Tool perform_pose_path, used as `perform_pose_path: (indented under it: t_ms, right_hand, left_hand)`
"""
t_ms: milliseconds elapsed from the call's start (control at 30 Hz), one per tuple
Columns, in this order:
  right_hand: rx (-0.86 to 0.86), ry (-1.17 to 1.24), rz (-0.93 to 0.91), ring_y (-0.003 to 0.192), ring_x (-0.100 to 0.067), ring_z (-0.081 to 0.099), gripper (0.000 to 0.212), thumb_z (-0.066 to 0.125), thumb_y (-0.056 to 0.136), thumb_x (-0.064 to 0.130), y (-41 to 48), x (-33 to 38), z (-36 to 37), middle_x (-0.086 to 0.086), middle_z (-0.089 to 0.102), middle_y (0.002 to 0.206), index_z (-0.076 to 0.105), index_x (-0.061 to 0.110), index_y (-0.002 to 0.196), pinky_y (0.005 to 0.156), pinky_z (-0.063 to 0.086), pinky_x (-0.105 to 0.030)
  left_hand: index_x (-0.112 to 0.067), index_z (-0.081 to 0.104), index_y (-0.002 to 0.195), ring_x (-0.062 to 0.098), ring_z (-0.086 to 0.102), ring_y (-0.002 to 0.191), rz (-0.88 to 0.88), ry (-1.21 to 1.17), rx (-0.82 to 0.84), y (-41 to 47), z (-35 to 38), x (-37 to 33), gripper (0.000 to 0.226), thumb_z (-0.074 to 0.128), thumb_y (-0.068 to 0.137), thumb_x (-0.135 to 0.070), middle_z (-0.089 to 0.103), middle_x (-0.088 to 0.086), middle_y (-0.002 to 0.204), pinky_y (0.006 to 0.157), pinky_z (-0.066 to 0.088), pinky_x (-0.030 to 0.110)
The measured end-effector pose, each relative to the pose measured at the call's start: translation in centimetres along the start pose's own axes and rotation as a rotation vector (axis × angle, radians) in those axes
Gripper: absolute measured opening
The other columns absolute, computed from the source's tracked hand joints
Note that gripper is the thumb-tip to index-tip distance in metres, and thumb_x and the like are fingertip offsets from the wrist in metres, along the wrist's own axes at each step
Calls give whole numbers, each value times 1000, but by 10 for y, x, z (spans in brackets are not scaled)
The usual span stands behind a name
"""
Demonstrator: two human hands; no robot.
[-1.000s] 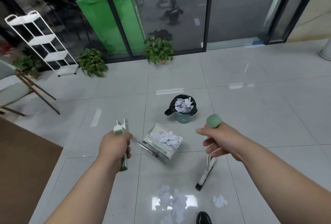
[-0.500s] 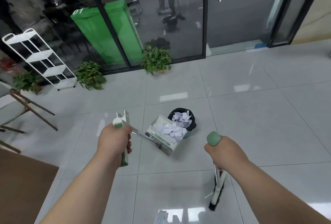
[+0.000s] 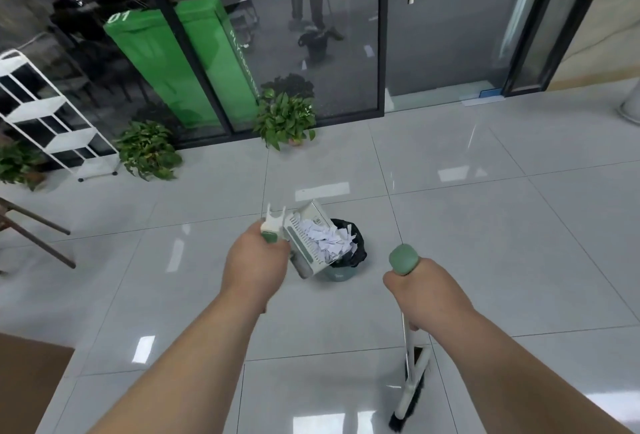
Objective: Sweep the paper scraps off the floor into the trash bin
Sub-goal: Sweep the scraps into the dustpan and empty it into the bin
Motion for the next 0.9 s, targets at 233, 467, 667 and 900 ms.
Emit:
perform_pose_path:
  t_ms: [233, 467, 667, 900]
  right_hand:
    - [-28, 38, -64, 43, -28, 64, 25, 52, 86, 29, 42, 28, 0, 2, 49, 48, 47, 20, 63, 52, 42, -25]
    - [-121, 60, -27, 42, -29, 63, 16, 51, 84, 28, 69, 28, -34, -8, 56, 60, 51, 16, 74, 53, 41, -29]
    - [-161, 40, -65, 38, -27, 60, 15, 50, 83, 28, 77, 31, -28, -11, 60, 61, 51, 14, 77, 54, 42, -29]
    - [-191, 34, -69, 42, -28, 64, 16, 51, 85, 28, 73, 28, -31, -10, 59, 67, 52, 13, 80, 54, 42, -29]
  left_hand:
    - [-34, 48, 145, 22, 61, 75, 186, 296, 74, -3, 43, -7, 57, 47, 92, -14, 66, -4, 84, 61, 48, 32]
    - [-41, 23, 158, 24, 61, 88, 320, 543, 157, -26, 75, 18, 65, 45, 99, -25, 63, -3, 96, 73, 51, 32]
    - [-40, 13, 161, 23, 51, 77, 382, 699, 235, -47, 93, 37, 68, 43, 101, -26, 50, -4, 88, 66, 41, 30]
    - [-33, 8, 161, 27, 64, 90, 484, 875, 328, -64, 118, 62, 71, 42, 100, -18, 62, 0, 108, 66, 39, 32]
Point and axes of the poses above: each hand's wrist, its own y-axis towards the middle knuckle, its own z-axis out of the palm, x = y × z, the point moved 9 cm from there along y, towards the middle knuckle
